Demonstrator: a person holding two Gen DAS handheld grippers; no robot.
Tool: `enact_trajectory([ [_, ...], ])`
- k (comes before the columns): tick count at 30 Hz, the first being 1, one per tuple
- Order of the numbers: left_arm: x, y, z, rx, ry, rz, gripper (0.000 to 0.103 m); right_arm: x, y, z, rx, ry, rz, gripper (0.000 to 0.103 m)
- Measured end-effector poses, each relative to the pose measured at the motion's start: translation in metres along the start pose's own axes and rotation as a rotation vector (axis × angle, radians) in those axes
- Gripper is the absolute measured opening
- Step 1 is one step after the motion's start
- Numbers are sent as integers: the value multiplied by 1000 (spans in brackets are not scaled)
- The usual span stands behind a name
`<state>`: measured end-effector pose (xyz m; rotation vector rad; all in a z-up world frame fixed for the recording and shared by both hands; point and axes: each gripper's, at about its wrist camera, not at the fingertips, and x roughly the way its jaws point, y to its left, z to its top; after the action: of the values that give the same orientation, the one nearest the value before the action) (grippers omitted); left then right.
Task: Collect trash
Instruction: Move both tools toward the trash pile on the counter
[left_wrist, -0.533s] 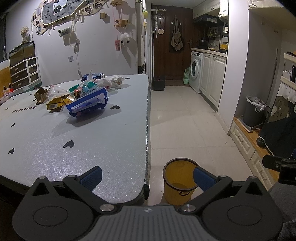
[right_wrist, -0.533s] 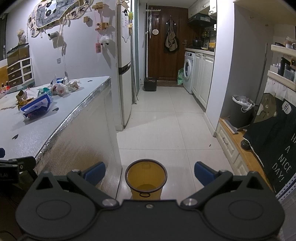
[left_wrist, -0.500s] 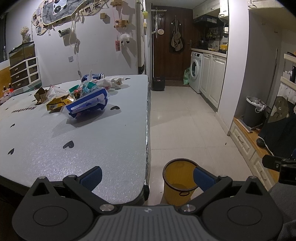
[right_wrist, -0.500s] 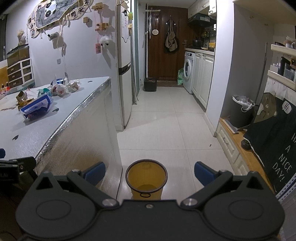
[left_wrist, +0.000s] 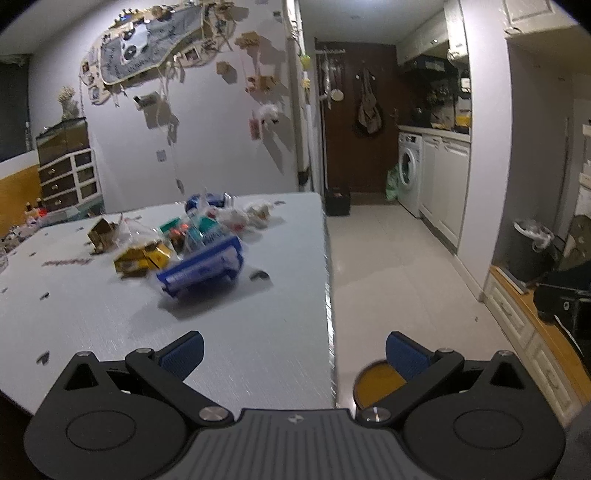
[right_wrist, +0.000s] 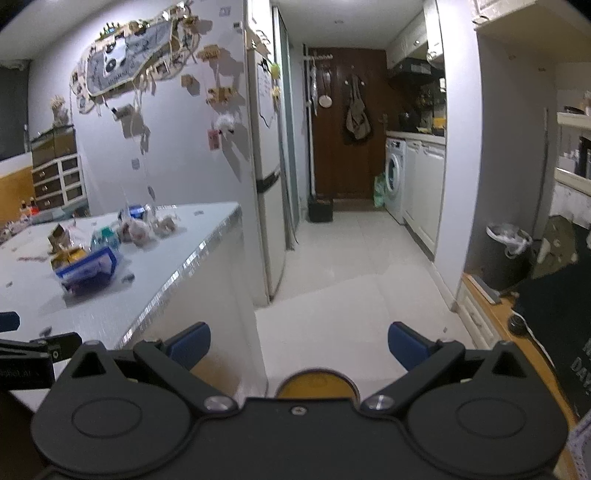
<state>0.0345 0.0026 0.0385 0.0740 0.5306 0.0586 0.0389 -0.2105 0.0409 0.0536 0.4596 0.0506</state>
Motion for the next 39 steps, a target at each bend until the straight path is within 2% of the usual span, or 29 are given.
enact_trajectory([
  [10, 42, 49, 30, -65, -16, 69, 103, 55, 25, 35, 17, -74, 157, 103],
  [20, 85, 110, 45, -136, 25, 117, 103, 127, 83, 58, -91, -157, 436, 103],
  [25, 106, 137, 59, -160, 59, 145, 103, 170, 106, 66, -133, -75, 532, 103],
  [32, 133, 168, 85, -219, 171, 114, 103, 228, 128, 73, -59, 47, 659, 103],
  [39, 156, 183, 106, -264, 226, 99, 103, 266, 151, 76, 17, 133, 776, 103],
])
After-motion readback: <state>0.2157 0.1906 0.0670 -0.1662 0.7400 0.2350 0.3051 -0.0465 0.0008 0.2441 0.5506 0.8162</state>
